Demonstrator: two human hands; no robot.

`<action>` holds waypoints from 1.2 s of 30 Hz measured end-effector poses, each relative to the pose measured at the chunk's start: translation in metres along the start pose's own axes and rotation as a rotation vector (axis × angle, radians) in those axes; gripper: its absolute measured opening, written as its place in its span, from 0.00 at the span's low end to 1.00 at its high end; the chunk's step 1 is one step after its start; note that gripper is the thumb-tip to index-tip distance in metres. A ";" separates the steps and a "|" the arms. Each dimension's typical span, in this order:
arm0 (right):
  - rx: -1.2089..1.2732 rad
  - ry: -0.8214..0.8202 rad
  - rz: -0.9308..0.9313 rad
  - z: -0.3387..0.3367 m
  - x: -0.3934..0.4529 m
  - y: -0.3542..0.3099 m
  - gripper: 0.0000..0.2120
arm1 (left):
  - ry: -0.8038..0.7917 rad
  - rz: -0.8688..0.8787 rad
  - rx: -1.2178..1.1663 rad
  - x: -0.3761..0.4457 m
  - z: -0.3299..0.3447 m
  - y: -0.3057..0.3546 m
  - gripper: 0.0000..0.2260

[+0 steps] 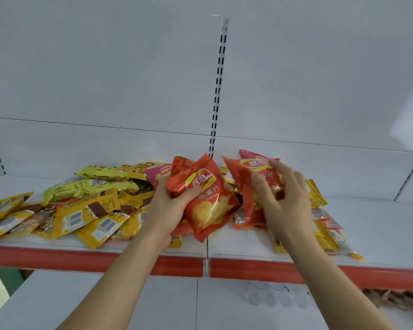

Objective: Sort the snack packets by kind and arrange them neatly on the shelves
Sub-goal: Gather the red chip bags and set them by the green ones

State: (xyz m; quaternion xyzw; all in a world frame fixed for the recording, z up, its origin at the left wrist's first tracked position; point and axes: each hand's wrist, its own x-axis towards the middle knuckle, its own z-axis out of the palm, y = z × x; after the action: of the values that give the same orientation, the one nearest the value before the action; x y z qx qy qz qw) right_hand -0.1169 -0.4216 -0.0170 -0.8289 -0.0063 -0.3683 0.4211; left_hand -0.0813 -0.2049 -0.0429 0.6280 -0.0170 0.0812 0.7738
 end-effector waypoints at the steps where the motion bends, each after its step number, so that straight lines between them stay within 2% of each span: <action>1: -0.026 -0.033 -0.035 -0.001 -0.006 0.002 0.33 | -0.034 0.014 0.025 -0.002 0.012 -0.003 0.25; 5: -0.081 -0.098 -0.003 -0.022 -0.017 0.020 0.35 | -0.108 0.061 0.076 -0.015 0.060 -0.009 0.21; 9: -0.139 -0.175 0.010 -0.066 -0.019 0.049 0.39 | -0.140 0.090 0.104 -0.028 0.108 -0.012 0.21; 13: -0.017 -0.159 0.053 -0.120 -0.015 0.081 0.29 | -0.163 0.156 0.138 -0.045 0.173 -0.019 0.28; 19: -0.048 -0.085 0.044 -0.231 -0.009 0.148 0.32 | -0.196 0.158 0.136 -0.081 0.307 -0.037 0.39; 21: -0.076 -0.038 0.057 -0.269 -0.004 0.172 0.32 | -0.252 0.144 0.155 -0.097 0.356 -0.044 0.37; 25: -0.165 0.070 0.115 -0.338 0.005 0.220 0.34 | -0.418 0.031 0.060 -0.123 0.443 -0.059 0.23; 29: -0.219 0.167 0.186 -0.399 0.017 0.269 0.33 | -0.597 -0.035 0.011 -0.131 0.520 -0.079 0.24; 36: -0.279 0.187 0.211 -0.474 0.052 0.359 0.34 | -0.611 -0.061 -0.018 -0.120 0.656 -0.121 0.28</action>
State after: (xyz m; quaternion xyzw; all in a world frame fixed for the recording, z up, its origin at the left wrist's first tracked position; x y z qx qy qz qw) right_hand -0.2510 -1.0020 -0.0569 -0.8375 0.1707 -0.3950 0.3369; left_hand -0.1326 -0.8808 -0.0370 0.6167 -0.2307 -0.1349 0.7404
